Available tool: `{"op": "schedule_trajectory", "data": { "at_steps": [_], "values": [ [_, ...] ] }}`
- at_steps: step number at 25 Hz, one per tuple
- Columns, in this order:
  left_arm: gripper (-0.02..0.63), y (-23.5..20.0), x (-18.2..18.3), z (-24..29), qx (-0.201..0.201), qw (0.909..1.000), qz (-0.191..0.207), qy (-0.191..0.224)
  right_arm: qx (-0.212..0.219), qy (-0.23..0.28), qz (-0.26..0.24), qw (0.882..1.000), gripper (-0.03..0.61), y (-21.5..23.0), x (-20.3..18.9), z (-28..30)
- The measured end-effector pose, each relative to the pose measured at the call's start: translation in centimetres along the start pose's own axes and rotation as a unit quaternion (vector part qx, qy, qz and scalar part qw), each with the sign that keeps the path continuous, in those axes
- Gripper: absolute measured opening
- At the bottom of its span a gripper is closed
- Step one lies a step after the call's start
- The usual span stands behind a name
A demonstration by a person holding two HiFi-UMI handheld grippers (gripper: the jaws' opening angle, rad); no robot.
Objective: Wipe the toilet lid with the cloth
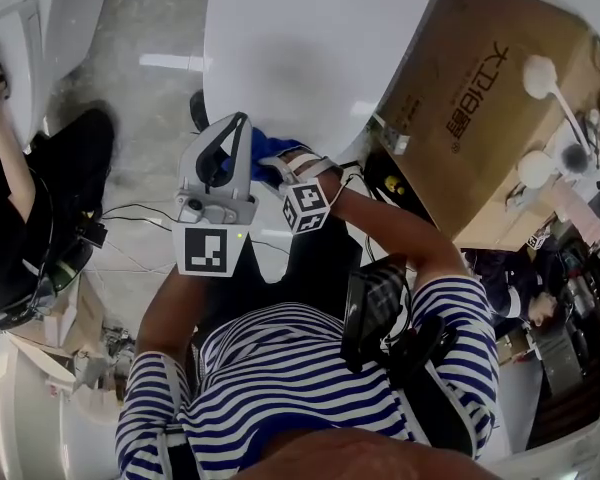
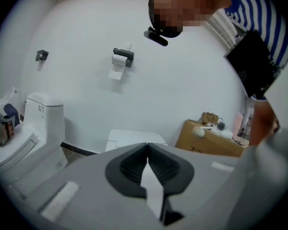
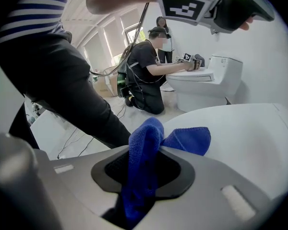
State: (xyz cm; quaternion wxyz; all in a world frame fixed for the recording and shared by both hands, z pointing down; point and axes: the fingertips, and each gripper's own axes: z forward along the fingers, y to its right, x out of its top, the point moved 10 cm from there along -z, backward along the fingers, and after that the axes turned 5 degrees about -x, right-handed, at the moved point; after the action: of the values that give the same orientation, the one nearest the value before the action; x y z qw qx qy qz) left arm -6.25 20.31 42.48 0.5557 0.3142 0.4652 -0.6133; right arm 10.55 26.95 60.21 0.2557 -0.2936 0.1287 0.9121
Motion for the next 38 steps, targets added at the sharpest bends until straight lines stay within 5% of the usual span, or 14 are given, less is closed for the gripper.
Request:
{"op": "schedule_trajectory", "data": {
  "at_steps": [7,12,18,27,33,38],
  "values": [
    [0.003,0.0,-0.1,0.3,-0.007,0.9999,0.007,-0.006,0.028,0.002,-0.02,0.999,0.118,-1.8,0.1,0.4],
    [0.003,-0.1,0.3,0.5,-0.006,0.9999,0.01,0.003,-0.035,0.027,0.0,0.999,0.118,1.1,0.3,-1.8],
    [0.003,0.0,0.4,0.7,-0.011,0.9999,0.004,-0.009,-0.173,0.03,0.007,0.985,0.12,12.2,0.2,-7.2],
    [0.003,0.3,1.1,2.1,-0.014,0.9997,0.004,-0.017,-0.342,0.001,0.006,0.94,0.12,30.9,-1.8,-16.5],
    [0.003,-0.3,1.2,4.1,-0.003,0.9998,0.0,-0.022,-0.4,-0.01,0.0,0.916,0.12,41.6,-2.9,-19.6],
    [0.003,-1.3,1.3,5.4,0.005,0.9995,0.002,-0.03,-0.413,-0.028,0.015,0.91,0.12,47.4,-4.6,-19.0]
  ]
}}
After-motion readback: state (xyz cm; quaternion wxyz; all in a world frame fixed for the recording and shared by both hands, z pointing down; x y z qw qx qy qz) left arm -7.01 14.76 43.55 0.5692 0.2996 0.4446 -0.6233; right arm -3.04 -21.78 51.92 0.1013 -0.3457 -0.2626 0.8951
